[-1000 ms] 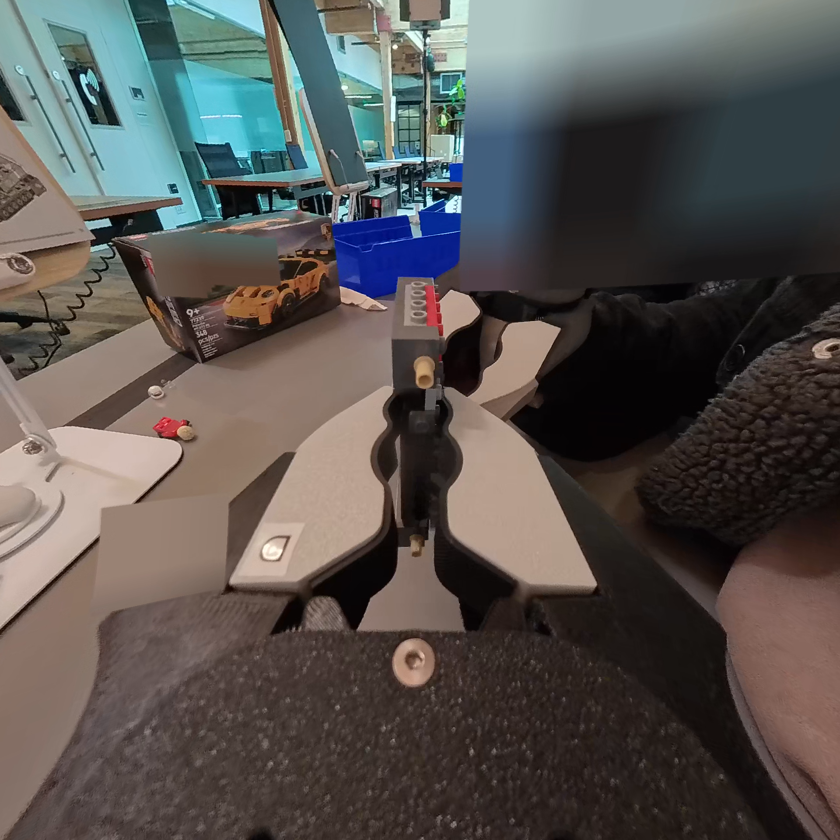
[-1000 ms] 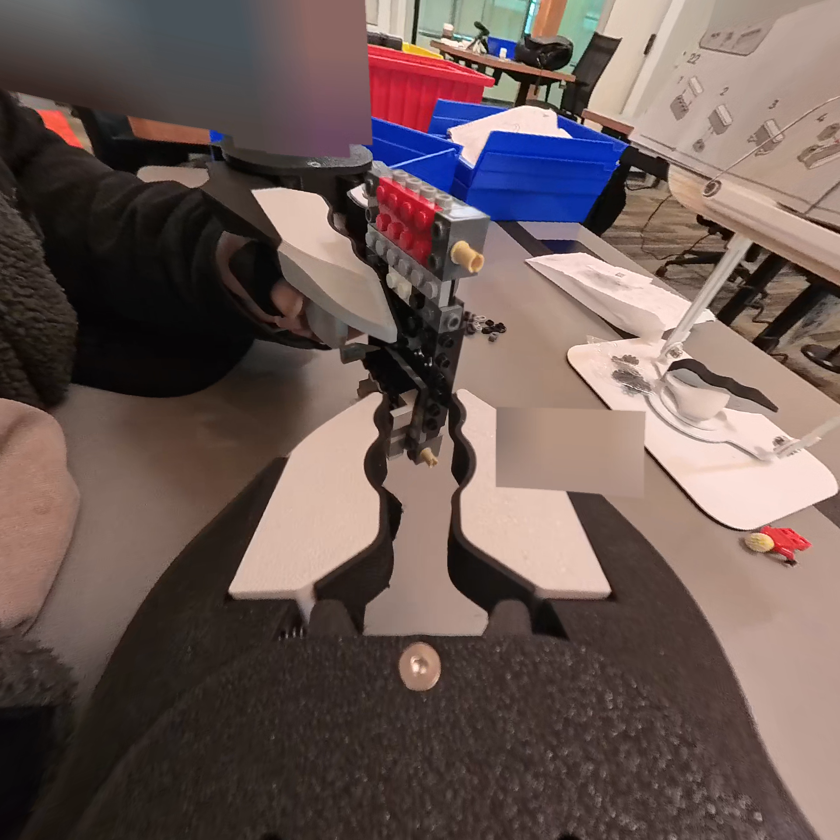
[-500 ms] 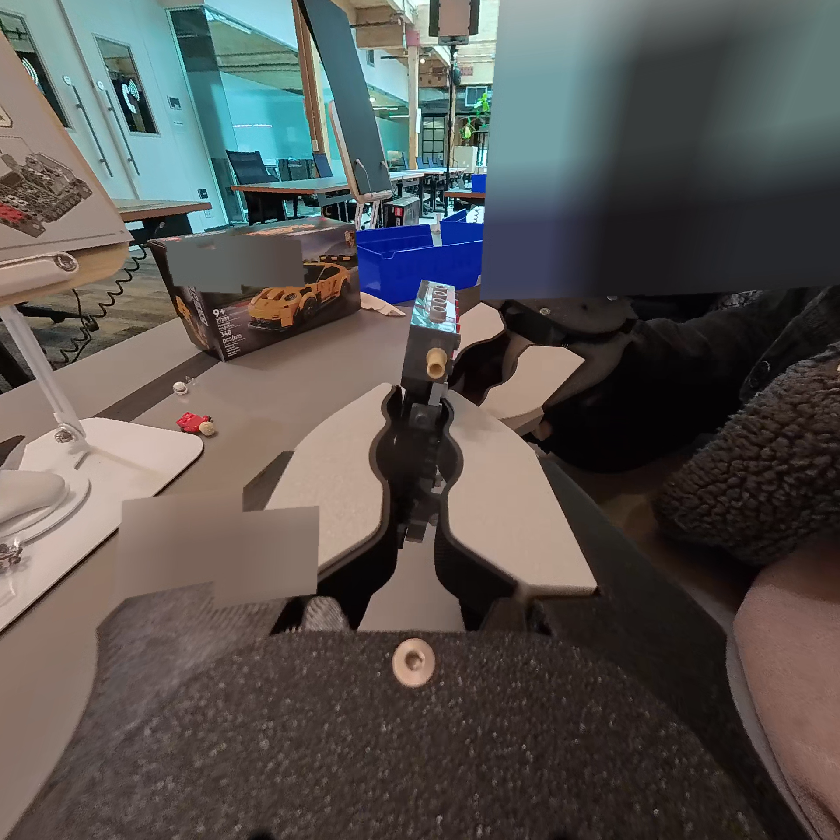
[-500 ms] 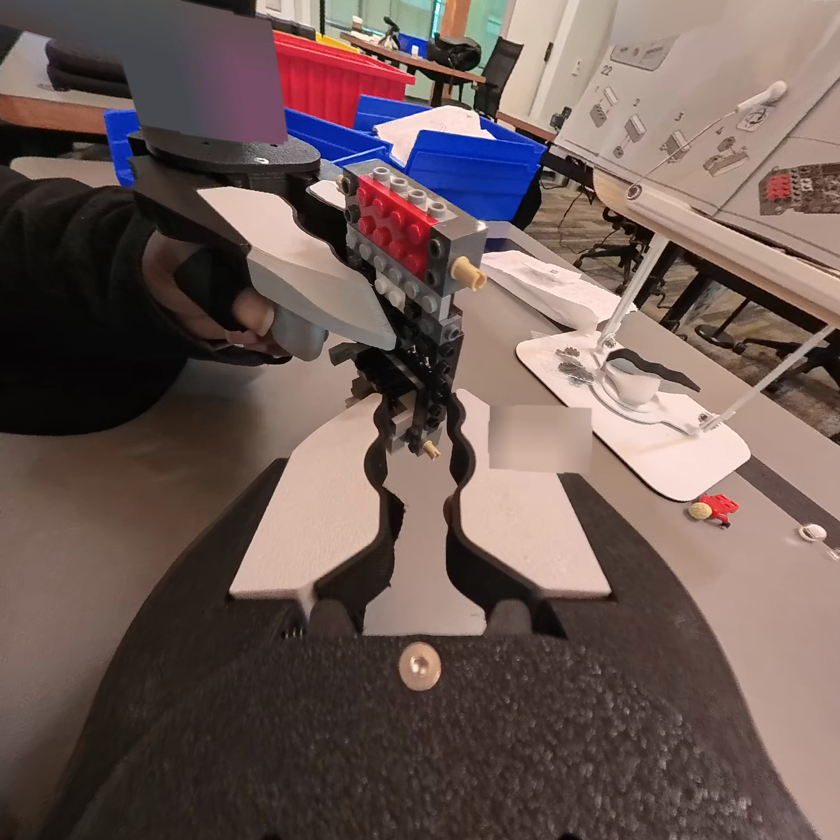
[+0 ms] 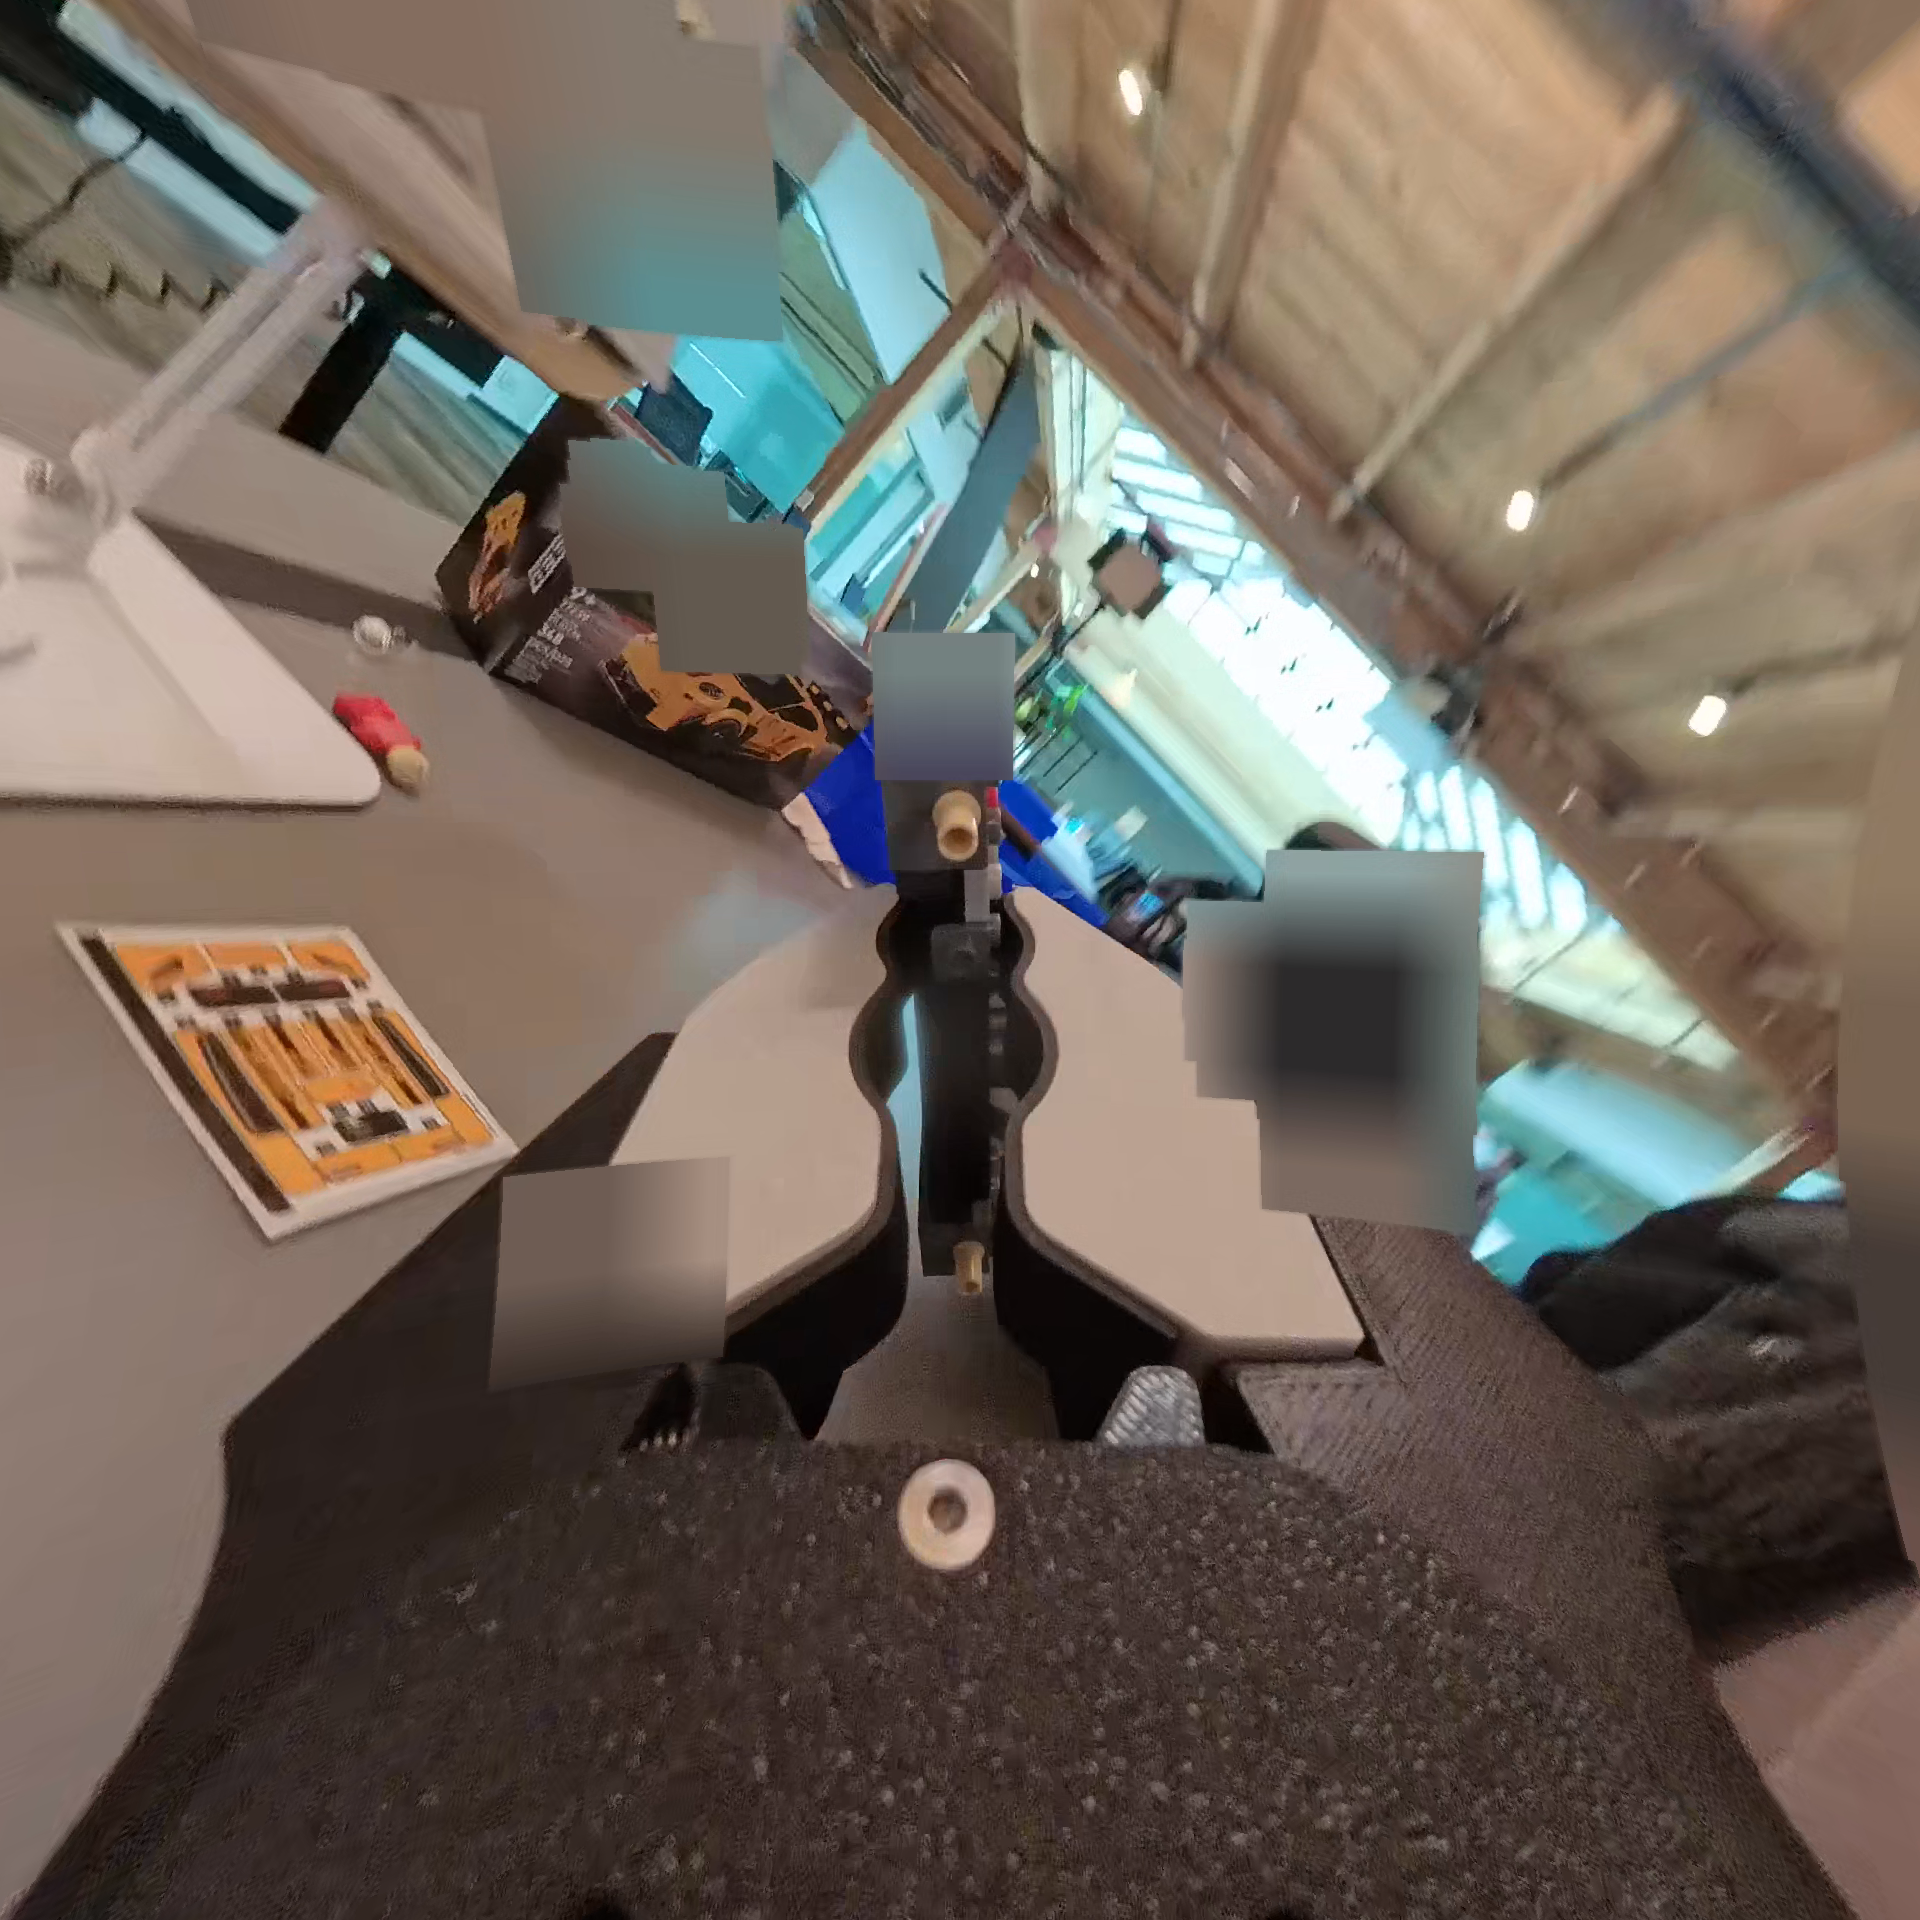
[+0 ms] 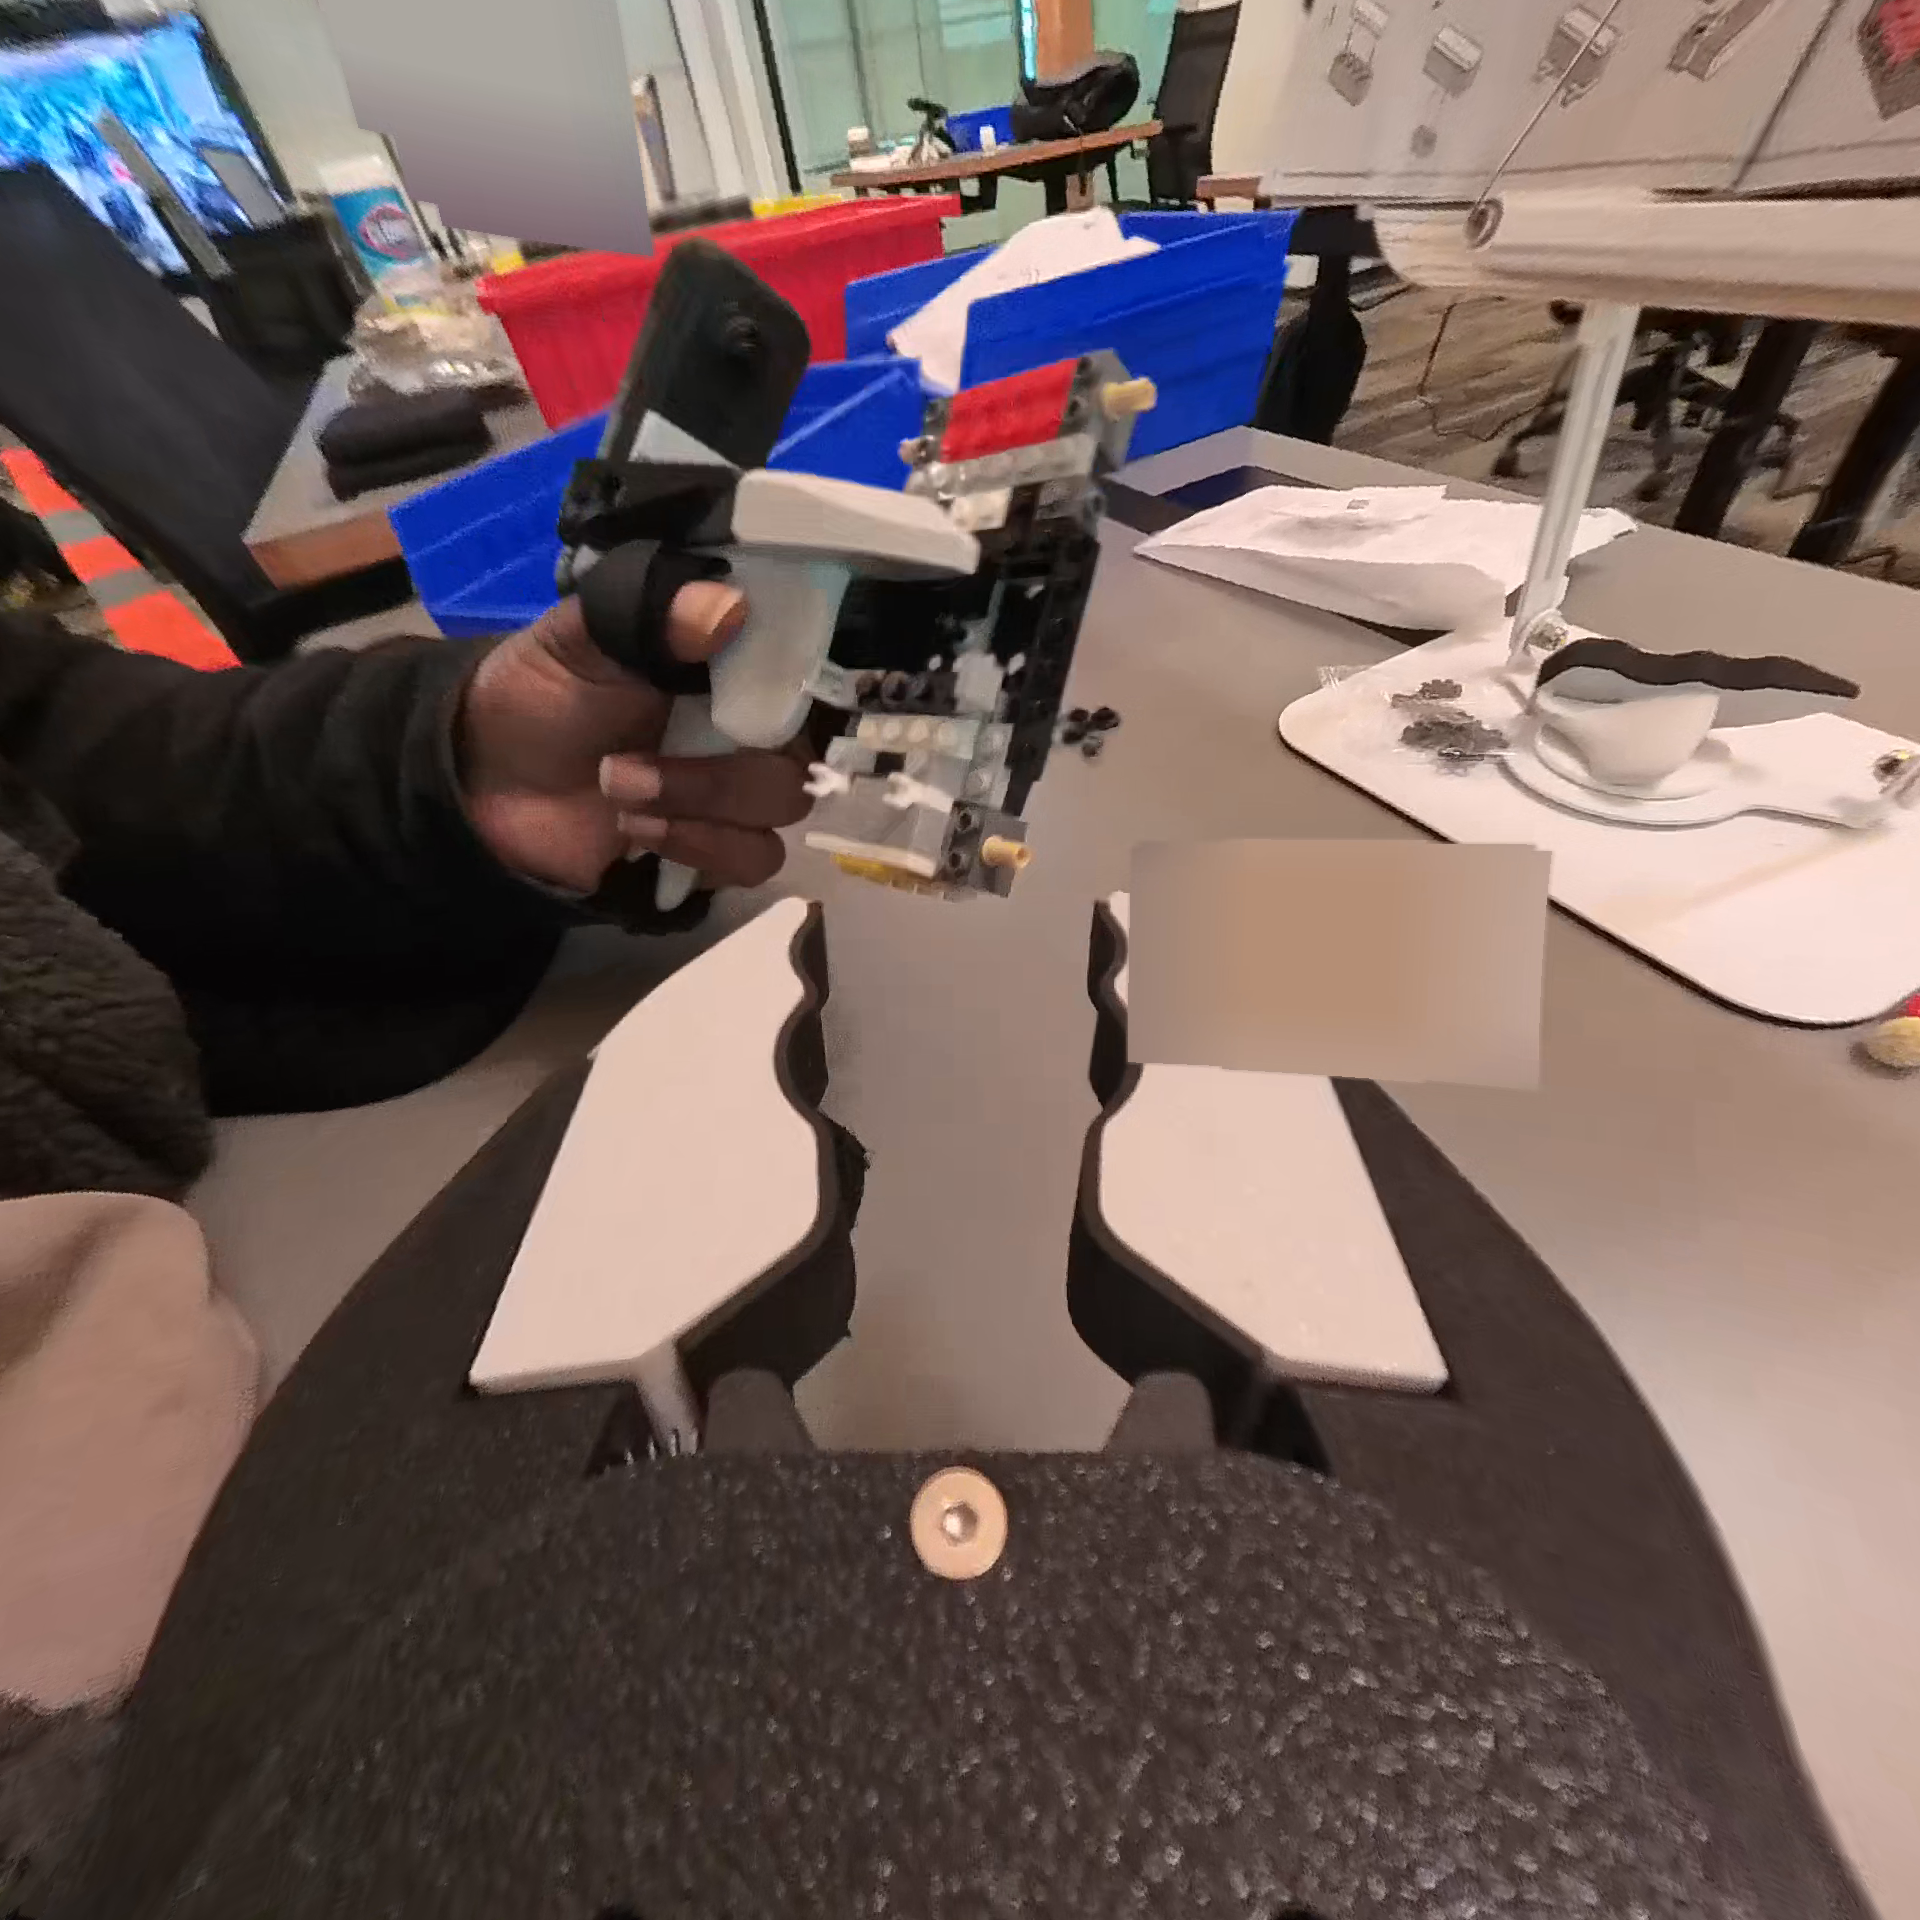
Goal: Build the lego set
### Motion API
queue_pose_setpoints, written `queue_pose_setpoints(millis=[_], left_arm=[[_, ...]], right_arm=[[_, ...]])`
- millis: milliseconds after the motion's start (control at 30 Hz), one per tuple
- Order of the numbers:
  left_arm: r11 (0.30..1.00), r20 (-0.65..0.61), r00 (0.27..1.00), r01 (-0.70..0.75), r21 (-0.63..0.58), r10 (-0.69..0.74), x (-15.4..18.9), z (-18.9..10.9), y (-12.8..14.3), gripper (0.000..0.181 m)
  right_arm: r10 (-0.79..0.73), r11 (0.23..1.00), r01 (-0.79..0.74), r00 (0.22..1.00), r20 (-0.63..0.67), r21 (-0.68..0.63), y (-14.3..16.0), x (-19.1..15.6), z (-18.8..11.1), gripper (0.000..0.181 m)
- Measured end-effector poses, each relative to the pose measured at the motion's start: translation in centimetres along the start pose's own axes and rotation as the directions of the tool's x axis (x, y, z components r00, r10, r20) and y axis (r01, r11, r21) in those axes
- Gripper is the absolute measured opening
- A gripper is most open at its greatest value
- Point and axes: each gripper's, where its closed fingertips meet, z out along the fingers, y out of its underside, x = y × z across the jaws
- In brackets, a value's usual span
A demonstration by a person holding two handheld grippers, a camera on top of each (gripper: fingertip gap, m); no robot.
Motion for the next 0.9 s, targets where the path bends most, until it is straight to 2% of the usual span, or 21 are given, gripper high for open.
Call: queue_pose_setpoints(millis=[100, 200, 367, 633, 800, 900], left_arm=[[0.979, -0.014, 0.981, 0.193, 0.059, -0.193, -1.1, -0.3, -0.2, 0.014], [0.958, -0.021, 0.962, 0.274, 0.081, -0.273, -1.4, -0.2, -0.1, 0.014], [0.938, -0.022, 0.943, 0.332, 0.096, -0.331, -1.5, -0.1, -0.1, 0.014], [0.928, 0.008, 0.934, 0.354, 0.117, -0.357, -1.3, 0.2, 0.5, 0.014], [0.933, 0.014, 0.938, 0.341, 0.111, -0.345, -1.1, 0.1, 0.5, 0.015], [0.952, 0.019, 0.954, 0.295, 0.086, -0.298, -0.6, 0.1, 0.4, 0.019]], right_arm=[[-0.057, 0.998, 0.054, 0.996, -0.063, -0.042, 0.7, 0.0, 1.0, 0.058], [-0.070, 0.997, 0.068, 0.988, -0.137, -0.021, -0.2, 0.2, 1.4, 0.060], [-0.138, 0.990, 0.143, 0.959, -0.246, 0.000, -1.6, 0.0, 2.2, 0.062], [-0.253, 0.968, 0.232, 0.893, -0.373, -0.099, -0.1, 0.3, 4.3, 0.072], [-0.260, 0.966, 0.247, 0.902, -0.346, -0.081, -0.3, 0.0, 4.2, 0.071], [-0.135, 0.991, 0.137, 0.968, -0.212, -0.005, -0.9, -0.4, 3.8, 0.071]])
